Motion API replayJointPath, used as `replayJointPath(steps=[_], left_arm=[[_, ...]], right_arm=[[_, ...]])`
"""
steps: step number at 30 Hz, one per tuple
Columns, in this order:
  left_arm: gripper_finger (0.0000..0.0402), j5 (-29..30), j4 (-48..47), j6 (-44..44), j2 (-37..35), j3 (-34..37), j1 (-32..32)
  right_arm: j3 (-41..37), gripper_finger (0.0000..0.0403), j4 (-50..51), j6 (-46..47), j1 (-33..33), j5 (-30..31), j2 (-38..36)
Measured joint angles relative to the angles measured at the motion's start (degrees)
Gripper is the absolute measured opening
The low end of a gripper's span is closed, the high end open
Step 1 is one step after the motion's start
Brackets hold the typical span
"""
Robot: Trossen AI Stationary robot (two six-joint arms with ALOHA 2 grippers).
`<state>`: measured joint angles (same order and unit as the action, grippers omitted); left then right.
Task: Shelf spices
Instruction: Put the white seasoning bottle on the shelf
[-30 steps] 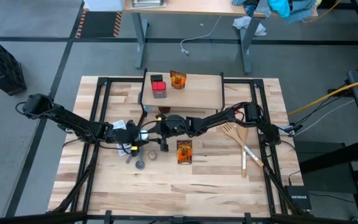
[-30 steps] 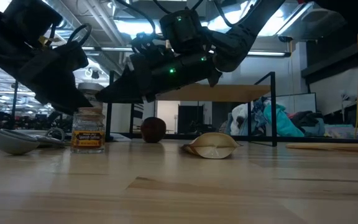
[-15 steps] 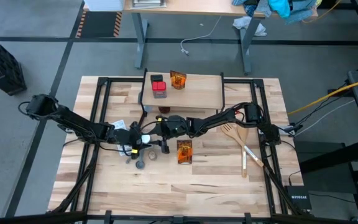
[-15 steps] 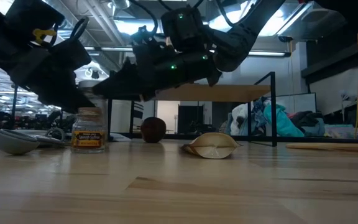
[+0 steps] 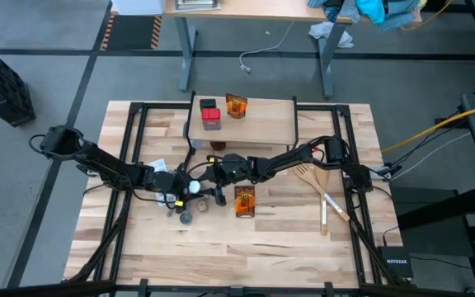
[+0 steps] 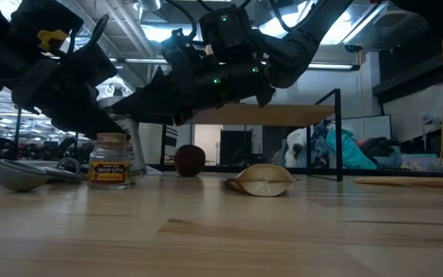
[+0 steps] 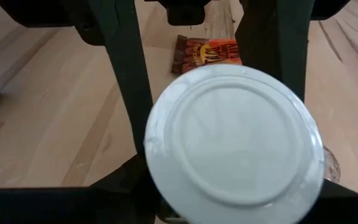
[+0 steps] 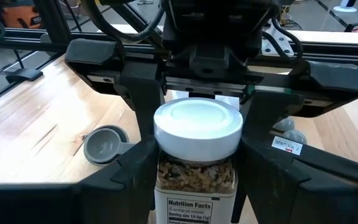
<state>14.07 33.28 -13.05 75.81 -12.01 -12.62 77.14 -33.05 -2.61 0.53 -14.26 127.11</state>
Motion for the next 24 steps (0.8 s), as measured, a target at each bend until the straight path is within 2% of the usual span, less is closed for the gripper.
replayJointPath(steps=[13,19,24], left_arm=[[0.0187,-0.36,0.21,-0.19,0.04,-0.09,0.00],[0.0236,-0.68,0.01,-1.90,0.33,-0.39,0.08],[0.0238,-0.23,-0.64,-2.64,0.13,-0.33,0.04]], right_arm=[[0.11,0.0209,0.40,0.89,-1.19,0.74,0.00],[0.39,0.0183,0.06,0.41,-1.30,1.24,0.15],[0.39,0.0168,0.82,0.61,-1.30,1.07,0.09]])
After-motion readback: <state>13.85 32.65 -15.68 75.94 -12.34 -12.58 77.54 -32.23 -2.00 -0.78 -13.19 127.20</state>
